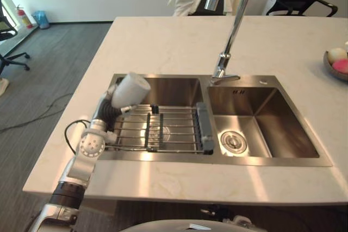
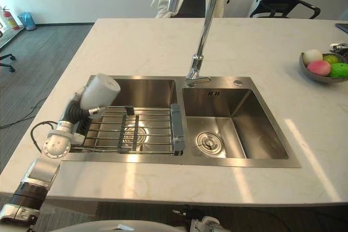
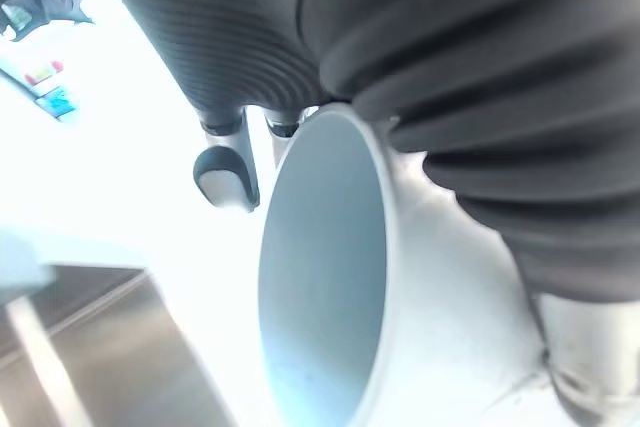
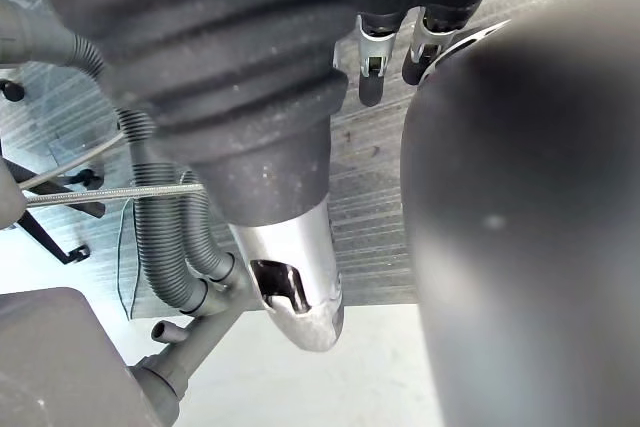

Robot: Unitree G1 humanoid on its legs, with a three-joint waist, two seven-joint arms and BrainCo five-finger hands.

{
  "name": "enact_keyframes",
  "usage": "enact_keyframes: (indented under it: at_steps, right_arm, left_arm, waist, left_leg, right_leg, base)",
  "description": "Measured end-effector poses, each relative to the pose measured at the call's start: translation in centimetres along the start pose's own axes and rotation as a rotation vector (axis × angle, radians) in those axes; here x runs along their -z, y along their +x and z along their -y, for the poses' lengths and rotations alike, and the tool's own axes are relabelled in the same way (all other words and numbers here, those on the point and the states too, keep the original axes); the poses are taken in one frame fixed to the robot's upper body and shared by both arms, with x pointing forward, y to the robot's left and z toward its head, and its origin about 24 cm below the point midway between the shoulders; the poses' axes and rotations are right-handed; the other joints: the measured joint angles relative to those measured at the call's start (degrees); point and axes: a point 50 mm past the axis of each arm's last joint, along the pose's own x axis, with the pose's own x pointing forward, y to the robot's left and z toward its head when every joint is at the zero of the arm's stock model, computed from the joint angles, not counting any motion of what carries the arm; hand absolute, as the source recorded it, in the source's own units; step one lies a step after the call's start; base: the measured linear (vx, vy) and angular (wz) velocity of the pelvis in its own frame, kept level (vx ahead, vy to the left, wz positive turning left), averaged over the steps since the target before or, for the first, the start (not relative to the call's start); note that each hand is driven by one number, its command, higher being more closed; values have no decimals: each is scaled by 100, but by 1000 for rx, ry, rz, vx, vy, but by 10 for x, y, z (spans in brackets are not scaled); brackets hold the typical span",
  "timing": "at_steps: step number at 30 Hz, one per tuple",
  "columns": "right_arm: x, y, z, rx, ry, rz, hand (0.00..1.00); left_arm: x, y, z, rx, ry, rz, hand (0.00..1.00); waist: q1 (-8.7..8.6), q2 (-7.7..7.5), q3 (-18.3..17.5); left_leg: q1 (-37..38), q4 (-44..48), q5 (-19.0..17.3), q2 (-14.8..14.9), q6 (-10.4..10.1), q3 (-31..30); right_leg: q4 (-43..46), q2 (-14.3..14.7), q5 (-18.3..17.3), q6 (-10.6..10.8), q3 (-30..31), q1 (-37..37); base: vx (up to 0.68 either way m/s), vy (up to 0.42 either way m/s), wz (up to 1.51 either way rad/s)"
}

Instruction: Walk over to the sink, pick up the cup, carry it to the dishwasher, place the cup inside the dishwasher, then close the dishwasher door

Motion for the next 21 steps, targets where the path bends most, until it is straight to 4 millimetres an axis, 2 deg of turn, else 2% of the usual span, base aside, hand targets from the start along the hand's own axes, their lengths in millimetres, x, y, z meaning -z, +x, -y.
enact_keyframes:
  at_steps: [2,5,11,12,13,18,21]
  right_arm:
    - [2,0,1,0,31,3,0]
    - [5,-2,3,6,79,3,0]
    - [9,-3,5,8,120,6,0]
    - [10,-2,4,6,123,4,0]
    - [23,-5,6,12,152,-19,0]
    - [23,-5,6,12,152,-18,0]
    - [21,-6,5,6,179,7,0]
  left_arm:
    - [-17,2,-9,-82,-32,95,100]
    - [-40,0,-19,-233,-106,232,100]
    - [-55,-6,-34,-404,-175,323,100]
    - [-61,-7,-34,-433,-196,351,100]
    - [-75,-21,-35,-522,-281,412,100]
    - [-75,-21,-34,-527,-289,408,100]
    - [-72,-24,-31,-533,-337,385,100]
  waist:
    - [6,-1,0]
    - [118,-2,-1]
    - [151,-80,-96]
    - [197,-110,-111]
    - [390,-185,-277]
    - [393,-174,-291]
    - [206,-157,-309]
  left_leg:
    - [1,0,8,-3,1,-40]
    - [13,-1,12,7,-4,-58]
    - [-136,-1,54,19,-14,-181]
    - [-197,0,74,24,-14,-180]
    - [-373,-1,298,24,79,-185]
    - [-374,2,283,41,64,-99]
    - [-465,1,275,22,60,-171]
  right_leg:
    - [12,0,-25,-2,-67,38]
    - [14,10,-36,-8,-86,59]
    - [76,0,-69,-25,-161,-63]
    - [97,6,-66,-30,-160,-114]
    - [143,-16,185,-44,-40,-342]
    - [114,13,201,-62,118,-435]
    - [-15,-5,236,-46,17,-446]
  base:
    - [-21,-28,18]
    - [-28,-23,4]
    - [-21,-17,8]
    - [3,-4,3]
    - [0,0,0]
    - [-1,0,-12]
    - [-1,-3,2]
